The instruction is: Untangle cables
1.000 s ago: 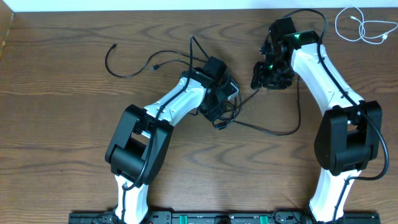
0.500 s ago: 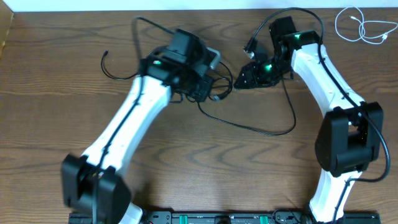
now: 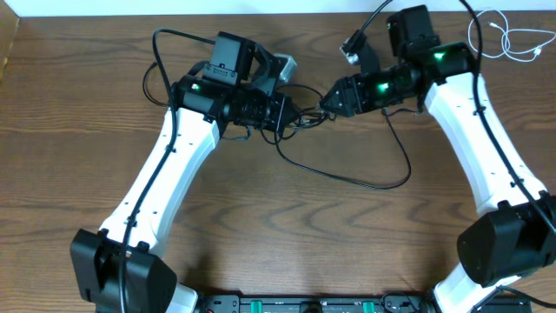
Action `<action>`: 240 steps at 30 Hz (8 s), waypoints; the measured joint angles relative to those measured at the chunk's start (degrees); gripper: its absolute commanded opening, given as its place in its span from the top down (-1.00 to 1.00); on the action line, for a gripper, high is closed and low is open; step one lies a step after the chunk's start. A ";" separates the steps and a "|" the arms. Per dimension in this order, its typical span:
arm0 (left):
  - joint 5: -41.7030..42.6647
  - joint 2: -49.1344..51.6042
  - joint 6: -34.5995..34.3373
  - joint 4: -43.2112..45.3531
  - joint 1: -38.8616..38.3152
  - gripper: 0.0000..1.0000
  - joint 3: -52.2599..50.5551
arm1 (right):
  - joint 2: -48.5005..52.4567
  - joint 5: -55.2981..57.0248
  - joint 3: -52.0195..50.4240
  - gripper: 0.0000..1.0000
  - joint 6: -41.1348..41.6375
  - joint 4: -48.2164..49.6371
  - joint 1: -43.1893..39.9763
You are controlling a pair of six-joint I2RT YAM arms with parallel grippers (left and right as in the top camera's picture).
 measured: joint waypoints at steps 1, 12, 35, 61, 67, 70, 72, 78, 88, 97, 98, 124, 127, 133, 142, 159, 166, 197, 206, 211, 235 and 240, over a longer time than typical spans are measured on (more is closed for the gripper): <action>0.07 0.00 -1.57 0.44 0.44 0.85 0.00 | 0.04 1.49 0.00 -0.16 1.22 -0.07 0.42; 0.39 0.00 -16.96 0.76 5.38 0.85 0.00 | 0.13 11.19 0.00 -0.16 7.87 0.13 3.74; 0.98 0.00 -38.60 5.42 6.08 0.85 0.00 | 0.28 9.20 -0.70 -0.10 16.96 9.42 10.36; 18.27 0.09 -37.57 9.05 6.36 0.85 0.00 | 8.11 13.49 -0.72 0.95 26.23 16.06 11.13; 22.91 0.09 -31.87 10.21 7.63 0.85 0.00 | 9.09 16.04 -0.79 0.98 25.49 11.69 9.09; 23.69 0.09 -29.55 10.23 9.55 0.85 0.00 | 9.11 17.42 -0.79 0.98 23.32 9.14 5.53; 23.80 0.09 -27.98 10.21 10.12 0.85 0.00 | 9.11 17.73 -0.79 0.97 22.25 8.72 4.22; 16.90 0.09 -21.44 4.09 9.31 0.85 0.07 | 9.11 18.12 -0.79 0.60 18.32 7.19 1.79; -6.49 0.09 -15.52 -1.07 1.18 0.85 0.07 | 9.11 19.69 -0.79 0.33 17.11 4.02 -2.99; -14.32 0.11 -15.10 -1.07 -3.54 0.85 0.07 | 9.14 20.98 -0.79 0.13 16.31 3.34 -3.15; -14.56 0.15 -15.06 -1.07 -3.87 0.85 0.07 | 9.14 21.07 -0.79 0.13 16.28 3.34 -3.23; -15.15 7.48 -11.85 -0.61 -9.73 0.44 0.07 | 9.14 22.01 -0.79 -0.03 14.62 0.61 -11.78; -15.10 7.48 -9.92 0.04 -11.34 0.38 0.07 | 9.14 22.01 -0.79 -0.05 14.38 0.48 -11.78; -15.10 7.63 -8.07 2.12 -13.35 0.35 -0.28 | 9.14 22.01 -0.79 -0.07 13.79 -0.15 -11.78; -15.13 11.56 -8.04 2.12 -15.43 0.32 -0.76 | 9.14 22.01 -0.79 -0.10 13.35 -0.26 -11.78; -20.94 20.44 -6.75 7.54 -17.90 0.24 -0.76 | 9.14 22.01 -0.79 -0.11 12.48 -0.39 -11.89; -30.56 22.05 -4.66 12.61 -17.88 0.19 -1.07 | 9.14 22.01 -0.79 -0.12 12.24 -0.39 -11.89; -36.11 26.91 12.59 17.35 -15.67 0.85 -1.09 | 9.16 22.01 -0.79 -0.15 11.28 -0.55 -11.89; -36.00 10.97 7.82 12.02 -13.81 0.86 -1.53 | 9.18 22.01 -0.79 -0.15 11.28 -0.55 -11.89; -35.54 -1.86 4.85 11.04 -11.96 0.86 -1.53 | 9.18 22.01 -0.79 -0.16 11.26 -0.50 -11.65; -12.02 -21.18 -11.23 11.43 5.03 0.86 -1.53 | 4.55 -4.13 -1.03 -0.46 -4.98 2.93 -7.78; -2.56 -21.18 -14.16 11.43 8.28 0.85 -1.53 | -3.19 -14.32 -1.03 -0.65 -12.22 4.87 -5.90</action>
